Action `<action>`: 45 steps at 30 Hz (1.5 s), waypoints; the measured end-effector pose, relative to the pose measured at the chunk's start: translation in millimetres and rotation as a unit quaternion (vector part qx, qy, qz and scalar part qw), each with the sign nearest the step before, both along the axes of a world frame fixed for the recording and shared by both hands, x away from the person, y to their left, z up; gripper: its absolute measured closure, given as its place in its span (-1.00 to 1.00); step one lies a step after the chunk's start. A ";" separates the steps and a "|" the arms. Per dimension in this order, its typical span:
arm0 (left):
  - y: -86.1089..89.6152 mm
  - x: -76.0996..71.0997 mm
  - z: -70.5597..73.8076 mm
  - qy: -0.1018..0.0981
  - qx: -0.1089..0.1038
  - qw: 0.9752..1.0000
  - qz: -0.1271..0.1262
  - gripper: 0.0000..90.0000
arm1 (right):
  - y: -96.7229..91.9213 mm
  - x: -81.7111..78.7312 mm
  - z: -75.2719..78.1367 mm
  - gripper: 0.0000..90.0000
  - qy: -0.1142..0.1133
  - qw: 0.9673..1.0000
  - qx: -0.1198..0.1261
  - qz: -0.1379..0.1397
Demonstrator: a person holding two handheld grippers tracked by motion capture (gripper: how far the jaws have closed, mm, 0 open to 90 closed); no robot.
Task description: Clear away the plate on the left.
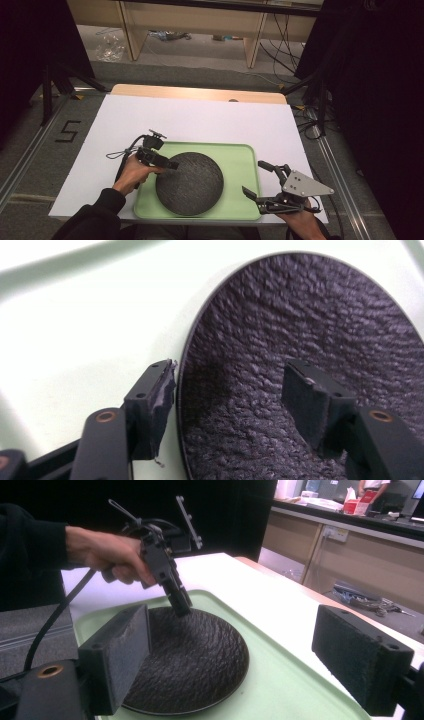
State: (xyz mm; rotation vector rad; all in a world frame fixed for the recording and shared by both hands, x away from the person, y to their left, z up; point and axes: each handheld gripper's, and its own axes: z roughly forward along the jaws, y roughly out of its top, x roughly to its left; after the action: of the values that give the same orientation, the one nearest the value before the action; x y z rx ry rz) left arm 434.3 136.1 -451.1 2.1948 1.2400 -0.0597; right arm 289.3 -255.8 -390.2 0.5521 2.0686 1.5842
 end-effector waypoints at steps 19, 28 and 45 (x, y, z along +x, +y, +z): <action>12.3 -24.6 31.1 -0.106 -0.048 0.993 0.027 -0.39 | -0.2 -0.2 0.3 -0.64 0.001 1.000 0.001 -0.001; 19.3 -40.2 44.3 -0.153 -0.061 0.986 0.026 -0.44 | 0.1 -0.1 0.2 -0.64 -0.002 1.000 0.002 -0.003; 31.6 -65.8 52.6 -0.196 -0.094 0.975 0.042 -0.53 | 0.1 -0.2 0.4 -0.64 0.001 1.000 0.000 0.001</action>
State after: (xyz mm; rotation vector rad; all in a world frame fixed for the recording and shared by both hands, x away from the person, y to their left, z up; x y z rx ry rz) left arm 368.5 167.7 -398.5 1.8749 1.0535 0.2684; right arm 289.2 -255.6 -389.9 0.5521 2.0707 1.5850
